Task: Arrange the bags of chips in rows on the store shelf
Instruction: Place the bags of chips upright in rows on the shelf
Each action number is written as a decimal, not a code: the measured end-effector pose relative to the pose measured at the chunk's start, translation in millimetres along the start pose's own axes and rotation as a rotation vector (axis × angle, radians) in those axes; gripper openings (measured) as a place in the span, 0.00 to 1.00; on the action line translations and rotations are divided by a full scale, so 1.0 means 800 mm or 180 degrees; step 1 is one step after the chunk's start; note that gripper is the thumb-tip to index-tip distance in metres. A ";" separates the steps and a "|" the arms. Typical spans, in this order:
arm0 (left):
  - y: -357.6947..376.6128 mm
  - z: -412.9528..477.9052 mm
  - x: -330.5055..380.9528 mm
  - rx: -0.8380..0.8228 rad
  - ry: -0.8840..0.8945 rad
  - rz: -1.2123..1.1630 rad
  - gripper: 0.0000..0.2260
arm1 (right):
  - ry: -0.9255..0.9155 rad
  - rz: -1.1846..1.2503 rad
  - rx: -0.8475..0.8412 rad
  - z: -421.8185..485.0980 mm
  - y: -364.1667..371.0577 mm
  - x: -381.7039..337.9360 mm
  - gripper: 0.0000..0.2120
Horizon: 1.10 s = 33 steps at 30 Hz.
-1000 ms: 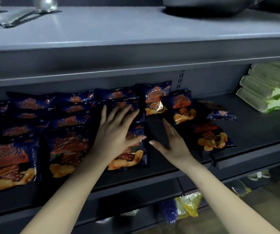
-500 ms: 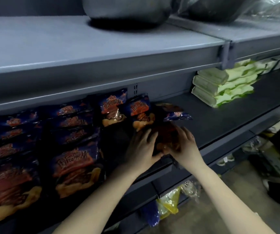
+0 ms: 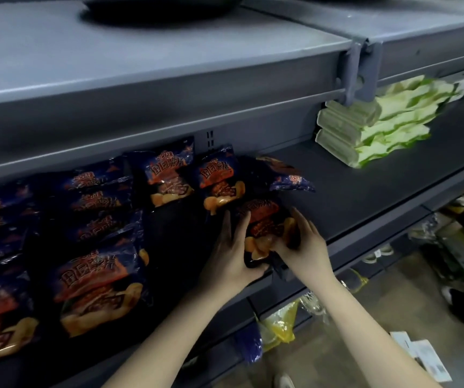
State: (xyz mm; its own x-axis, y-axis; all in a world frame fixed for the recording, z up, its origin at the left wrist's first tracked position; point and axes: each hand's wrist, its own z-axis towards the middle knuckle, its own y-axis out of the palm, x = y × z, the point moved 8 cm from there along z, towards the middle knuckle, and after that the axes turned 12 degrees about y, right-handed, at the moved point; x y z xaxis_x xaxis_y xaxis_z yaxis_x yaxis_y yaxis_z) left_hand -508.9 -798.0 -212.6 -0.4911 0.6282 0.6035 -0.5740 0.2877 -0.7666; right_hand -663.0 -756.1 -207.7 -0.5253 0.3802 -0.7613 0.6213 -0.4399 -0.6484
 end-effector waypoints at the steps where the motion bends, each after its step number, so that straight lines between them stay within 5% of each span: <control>1: 0.000 -0.003 0.005 0.0118 0.0018 -0.0041 0.43 | -0.0053 0.0199 0.0139 0.000 -0.006 -0.001 0.31; 6: -0.005 -0.009 0.032 0.0755 0.0375 0.0004 0.37 | -0.0385 0.1041 0.0626 0.006 -0.030 -0.014 0.15; 15: -0.085 -0.024 -0.003 0.1692 -0.0118 0.0908 0.36 | -0.1134 0.0938 -0.0789 0.019 0.043 -0.080 0.25; 33: -0.103 -0.045 -0.077 0.1928 -0.0719 0.0923 0.34 | -0.1293 0.0108 -0.1109 0.063 0.130 -0.134 0.26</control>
State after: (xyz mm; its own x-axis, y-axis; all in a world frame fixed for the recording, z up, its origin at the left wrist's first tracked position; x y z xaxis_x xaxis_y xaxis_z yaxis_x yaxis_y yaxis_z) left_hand -407.7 -834.7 -194.7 -0.7655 0.4344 0.4746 -0.6309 -0.3623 -0.6861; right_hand -571.6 -883.6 -194.1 -0.6413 -0.0056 -0.7673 0.7618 -0.1240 -0.6358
